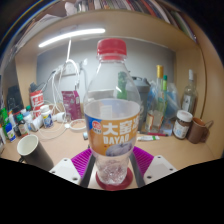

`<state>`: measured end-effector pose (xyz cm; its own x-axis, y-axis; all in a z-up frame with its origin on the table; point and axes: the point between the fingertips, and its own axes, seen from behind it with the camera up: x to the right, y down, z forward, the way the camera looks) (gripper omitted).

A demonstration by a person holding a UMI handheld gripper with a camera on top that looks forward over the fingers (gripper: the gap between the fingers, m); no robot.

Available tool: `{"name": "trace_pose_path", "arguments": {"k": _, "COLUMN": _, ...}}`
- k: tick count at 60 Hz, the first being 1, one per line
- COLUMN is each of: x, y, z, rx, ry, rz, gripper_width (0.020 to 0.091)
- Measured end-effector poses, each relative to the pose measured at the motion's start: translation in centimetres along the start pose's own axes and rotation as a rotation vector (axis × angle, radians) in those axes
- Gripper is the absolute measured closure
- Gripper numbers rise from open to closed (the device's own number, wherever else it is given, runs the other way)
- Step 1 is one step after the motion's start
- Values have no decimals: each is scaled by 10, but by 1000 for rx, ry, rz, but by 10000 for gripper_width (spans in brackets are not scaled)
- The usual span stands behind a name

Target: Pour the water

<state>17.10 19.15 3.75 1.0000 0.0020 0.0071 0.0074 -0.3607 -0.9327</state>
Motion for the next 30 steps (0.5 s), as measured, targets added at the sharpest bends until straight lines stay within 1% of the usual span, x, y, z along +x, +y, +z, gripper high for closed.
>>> {"name": "trace_pose_path", "arguments": {"k": 2, "x": -2, "y": 8, "z": -4, "rx": -43, "ry": -10, "rz": 12, "gripper_width": 342}}
{"name": "trace_pose_path", "arguments": {"k": 3, "x": -2, "y": 9, "z": -7, "rx": -50, "ry": -13, "rz": 19, "gripper_width": 280}}
{"name": "trace_pose_path", "arguments": {"k": 4, "x": -2, "y": 8, "z": -11, "rx": -51, "ry": -15, "rz": 26, "gripper_width": 240}}
{"name": "trace_pose_path", "arguments": {"k": 7, "x": -3, "y": 6, "z": -23, "rx": -41, "ry": -14, "rz": 36, "gripper_width": 265}}
{"name": "trace_pose_path", "arguments": {"k": 13, "x": -3, "y": 7, "z": -57, "rx": -44, "ry": -2, "rz": 2, "gripper_width": 265}}
{"name": "trace_pose_path", "arguments": {"k": 24, "x": -13, "y": 20, "z": -141, "rx": -95, "ry": -5, "rz": 14, "gripper_width": 262}}
{"name": "trace_pose_path", "arguments": {"k": 30, "x": -20, "y": 14, "z": -195, "rx": -90, "ry": -9, "rz": 5, "gripper_width": 265}}
